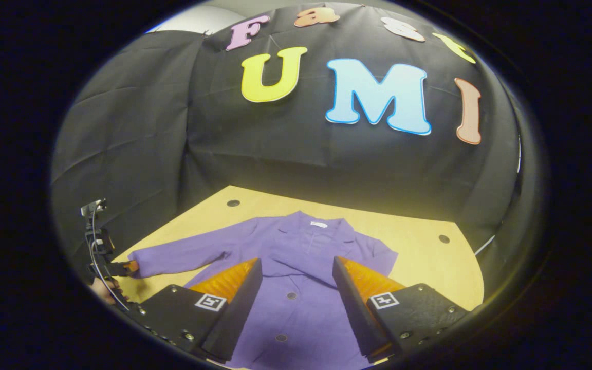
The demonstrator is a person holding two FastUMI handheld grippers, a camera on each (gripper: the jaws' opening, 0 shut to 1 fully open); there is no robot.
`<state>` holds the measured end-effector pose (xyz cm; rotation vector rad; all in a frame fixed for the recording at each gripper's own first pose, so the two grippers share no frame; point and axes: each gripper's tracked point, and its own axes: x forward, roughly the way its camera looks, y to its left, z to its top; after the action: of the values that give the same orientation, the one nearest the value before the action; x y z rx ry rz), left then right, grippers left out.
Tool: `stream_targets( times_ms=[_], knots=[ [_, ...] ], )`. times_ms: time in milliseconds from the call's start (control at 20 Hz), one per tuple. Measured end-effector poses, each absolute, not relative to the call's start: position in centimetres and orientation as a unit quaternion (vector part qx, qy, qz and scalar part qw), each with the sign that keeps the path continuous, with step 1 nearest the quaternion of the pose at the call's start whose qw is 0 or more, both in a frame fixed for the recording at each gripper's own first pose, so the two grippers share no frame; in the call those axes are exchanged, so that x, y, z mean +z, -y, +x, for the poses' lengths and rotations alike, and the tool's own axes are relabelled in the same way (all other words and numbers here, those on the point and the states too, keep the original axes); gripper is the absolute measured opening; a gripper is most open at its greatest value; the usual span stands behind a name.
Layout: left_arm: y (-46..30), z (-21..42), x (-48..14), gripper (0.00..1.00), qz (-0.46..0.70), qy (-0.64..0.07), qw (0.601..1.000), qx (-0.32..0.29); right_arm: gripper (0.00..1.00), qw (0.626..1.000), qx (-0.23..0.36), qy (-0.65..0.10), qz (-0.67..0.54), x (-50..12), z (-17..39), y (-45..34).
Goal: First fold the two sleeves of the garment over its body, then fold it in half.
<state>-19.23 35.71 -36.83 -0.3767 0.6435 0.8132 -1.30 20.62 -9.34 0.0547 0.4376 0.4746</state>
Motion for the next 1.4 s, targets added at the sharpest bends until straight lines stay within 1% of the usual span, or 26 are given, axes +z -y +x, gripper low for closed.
stream_targets(
  times_ms=[50,200,300,350,450,650,700,850,950,1000,1050,1100,1400],
  knots=[
    [-35.4,-18.9,-36.8,0.06,-0.193,-0.306,0.851,0.381,0.86,0.949,0.229,-0.215,0.026,-9.3,-1.2,-20.1],
    [-35.9,-18.5,-35.1,0.06,-0.224,-0.285,0.848,0.388,0.86,0.952,0.215,-0.218,0.022,-9.5,-0.8,-18.5],
    [-35.8,-17.2,-33.0,0.06,-0.228,-0.262,0.857,0.381,0.84,0.953,0.208,-0.221,0.025,-9.7,-0.6,-17.6],
    [-35.3,-16.0,-31.7,0.06,-0.220,-0.253,0.865,0.373,0.86,0.953,0.205,-0.223,0.026,-9.8,-0.5,-17.3],
    [-33.6,-13.1,-29.6,0.06,-0.195,-0.240,0.886,0.346,0.84,0.953,0.202,-0.226,0.029,-10.2,-0.5,-16.9],
    [-29.3,-8.0,-27.1,0.06,-0.161,-0.219,0.918,0.289,0.84,0.954,0.197,-0.225,0.028,-10.5,-0.8,-15.8],
    [-28.3,-6.8,-26.5,0.06,-0.159,-0.215,0.923,0.275,0.86,0.955,0.193,-0.224,0.027,-10.6,-0.8,-15.4],
    [-25.2,-3.8,-24.9,0.06,-0.144,-0.204,0.938,0.239,0.84,0.958,0.177,-0.224,0.038,-10.7,-0.7,-13.9],
    [-22.2,-1.6,-24.0,0.06,-0.144,-0.202,0.947,0.206,0.86,0.960,0.164,-0.223,0.046,-10.9,-0.7,-12.7],
    [-20.6,-0.3,-23.5,0.06,-0.143,-0.200,0.951,0.189,0.84,0.960,0.158,-0.225,0.048,-11.0,-0.7,-12.2],
    [-19.1,0.8,-23.1,0.06,-0.140,-0.199,0.955,0.173,0.86,0.961,0.153,-0.226,0.050,-11.1,-0.9,-11.7],
    [-17.7,1.8,-22.8,0.06,-0.135,-0.196,0.958,0.158,0.84,0.961,0.148,-0.227,0.051,-11.2,-1.0,-11.2],
    [-7.8,7.2,-21.2,0.06,-0.109,-0.191,0.974,0.057,0.84,0.962,0.124,-0.236,0.053,-12.1,-1.7,-8.9]
  ],
)
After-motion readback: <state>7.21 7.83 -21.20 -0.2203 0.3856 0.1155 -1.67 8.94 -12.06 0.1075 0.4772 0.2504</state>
